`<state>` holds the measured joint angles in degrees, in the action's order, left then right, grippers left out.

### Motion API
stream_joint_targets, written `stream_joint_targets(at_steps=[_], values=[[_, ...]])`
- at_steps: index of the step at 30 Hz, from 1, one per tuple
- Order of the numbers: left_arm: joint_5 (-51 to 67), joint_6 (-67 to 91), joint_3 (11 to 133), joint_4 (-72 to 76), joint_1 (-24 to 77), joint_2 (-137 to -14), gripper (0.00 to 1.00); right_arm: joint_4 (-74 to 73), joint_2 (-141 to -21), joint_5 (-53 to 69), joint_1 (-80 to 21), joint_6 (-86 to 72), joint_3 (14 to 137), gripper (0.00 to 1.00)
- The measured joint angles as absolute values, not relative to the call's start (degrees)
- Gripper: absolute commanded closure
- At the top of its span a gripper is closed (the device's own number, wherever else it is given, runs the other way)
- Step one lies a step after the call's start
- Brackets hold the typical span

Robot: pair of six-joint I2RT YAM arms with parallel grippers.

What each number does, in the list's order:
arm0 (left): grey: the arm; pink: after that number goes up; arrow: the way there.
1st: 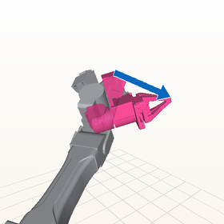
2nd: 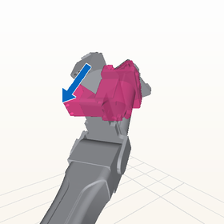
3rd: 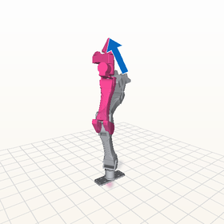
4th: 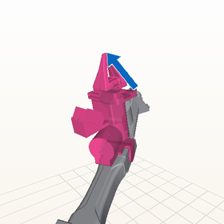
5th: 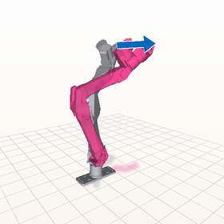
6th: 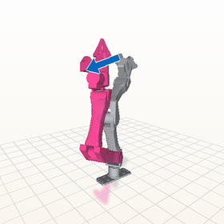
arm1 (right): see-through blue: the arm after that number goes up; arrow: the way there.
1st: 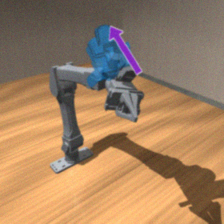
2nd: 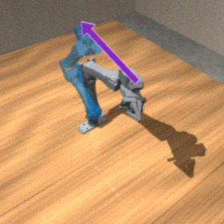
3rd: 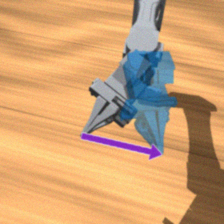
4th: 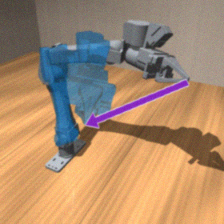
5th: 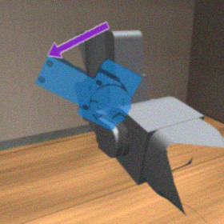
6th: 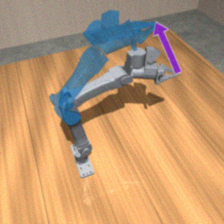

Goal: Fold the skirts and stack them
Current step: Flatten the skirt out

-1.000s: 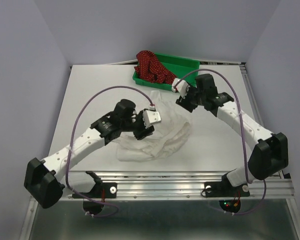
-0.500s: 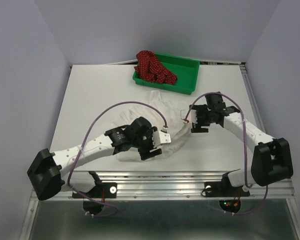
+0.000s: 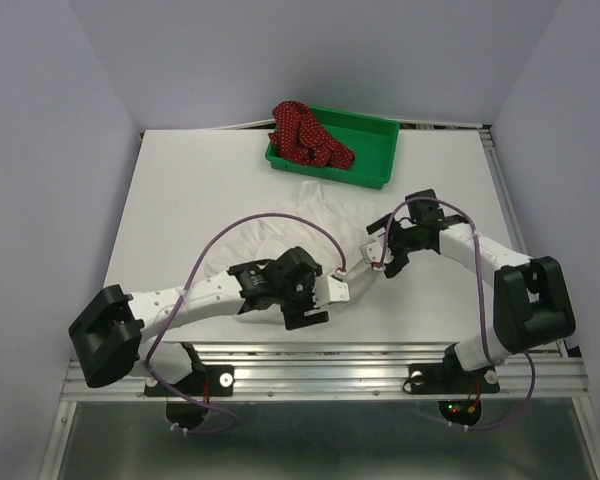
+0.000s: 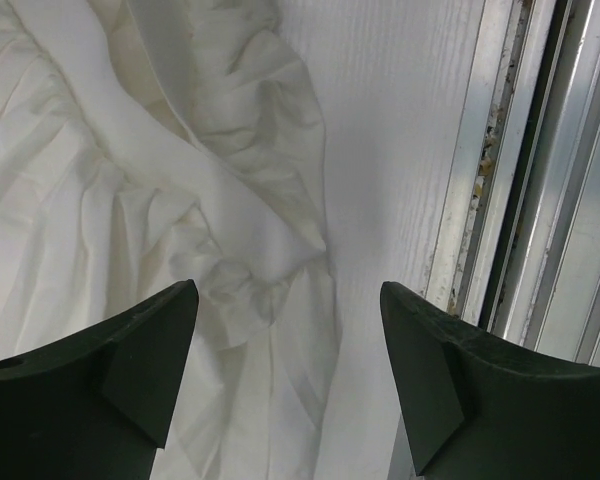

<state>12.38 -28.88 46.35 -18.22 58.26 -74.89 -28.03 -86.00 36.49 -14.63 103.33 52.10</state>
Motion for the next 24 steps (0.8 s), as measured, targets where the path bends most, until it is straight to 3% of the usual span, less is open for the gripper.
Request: stream_joint_targets(at_steps=[8,16,20,24], values=[[10.5,-28.4,46.1,-16.9,62.1,-77.2,0.25,-24.0,-86.1,40.0,-14.6,106.3,48.1,0.38],[4.1,-24.8,47.6,-15.9,62.7,-84.9,0.23,-19.5,-88.9,40.4,-14.6,105.8,47.9,0.57],[-1.5,-22.7,47.8,-15.0,63.9,-86.1,0.21,-18.9,-89.0,40.6,-14.7,106.0,47.9,0.84],[-6.0,-21.7,48.2,-13.9,64.9,-87.4,0.2,-18.7,-89.1,40.6,-14.7,106.1,47.9,0.99]])
